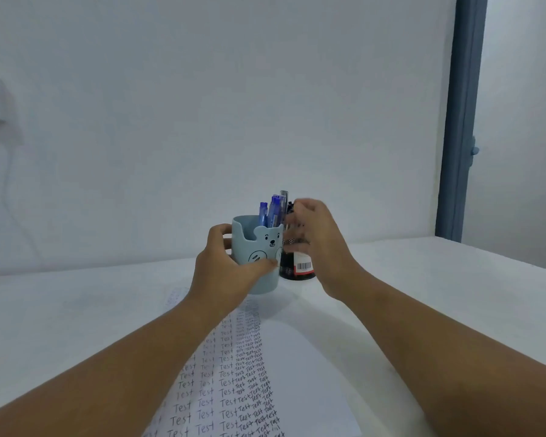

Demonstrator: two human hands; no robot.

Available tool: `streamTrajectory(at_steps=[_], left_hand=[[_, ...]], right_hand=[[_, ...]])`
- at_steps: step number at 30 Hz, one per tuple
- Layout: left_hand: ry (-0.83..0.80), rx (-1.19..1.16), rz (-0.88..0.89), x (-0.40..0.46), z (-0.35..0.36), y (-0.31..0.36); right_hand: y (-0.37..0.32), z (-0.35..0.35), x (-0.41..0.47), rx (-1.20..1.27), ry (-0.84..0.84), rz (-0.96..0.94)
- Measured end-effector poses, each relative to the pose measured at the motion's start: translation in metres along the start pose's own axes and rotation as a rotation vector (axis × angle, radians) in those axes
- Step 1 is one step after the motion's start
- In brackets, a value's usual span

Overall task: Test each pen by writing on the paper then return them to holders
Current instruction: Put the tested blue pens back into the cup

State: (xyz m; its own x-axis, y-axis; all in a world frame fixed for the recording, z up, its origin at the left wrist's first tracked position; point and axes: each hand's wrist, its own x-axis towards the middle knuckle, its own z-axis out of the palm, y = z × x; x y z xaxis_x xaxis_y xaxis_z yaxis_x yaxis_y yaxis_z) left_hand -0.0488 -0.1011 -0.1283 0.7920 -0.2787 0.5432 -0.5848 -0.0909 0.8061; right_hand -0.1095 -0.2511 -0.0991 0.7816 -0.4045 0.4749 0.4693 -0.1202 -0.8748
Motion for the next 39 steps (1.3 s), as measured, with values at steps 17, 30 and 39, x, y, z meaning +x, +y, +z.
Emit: streamTrajectory(at_steps=[17,30,39], left_hand=[[-0.049,-0.067,-0.229,0.070,-0.004,-0.026],[-0.072,-0.030,-0.266,0.078,-0.001,-0.065],[-0.097,-0.048,-0.273,0.079,-0.002,-0.067]], right_hand=[[0.038,-0.023,0.008,-1.123,-0.563,0.016],[0.048,-0.025,0.013,-1.095,-0.549,0.024],[0.047,-0.025,0.013,-1.087,-0.550,0.047]])
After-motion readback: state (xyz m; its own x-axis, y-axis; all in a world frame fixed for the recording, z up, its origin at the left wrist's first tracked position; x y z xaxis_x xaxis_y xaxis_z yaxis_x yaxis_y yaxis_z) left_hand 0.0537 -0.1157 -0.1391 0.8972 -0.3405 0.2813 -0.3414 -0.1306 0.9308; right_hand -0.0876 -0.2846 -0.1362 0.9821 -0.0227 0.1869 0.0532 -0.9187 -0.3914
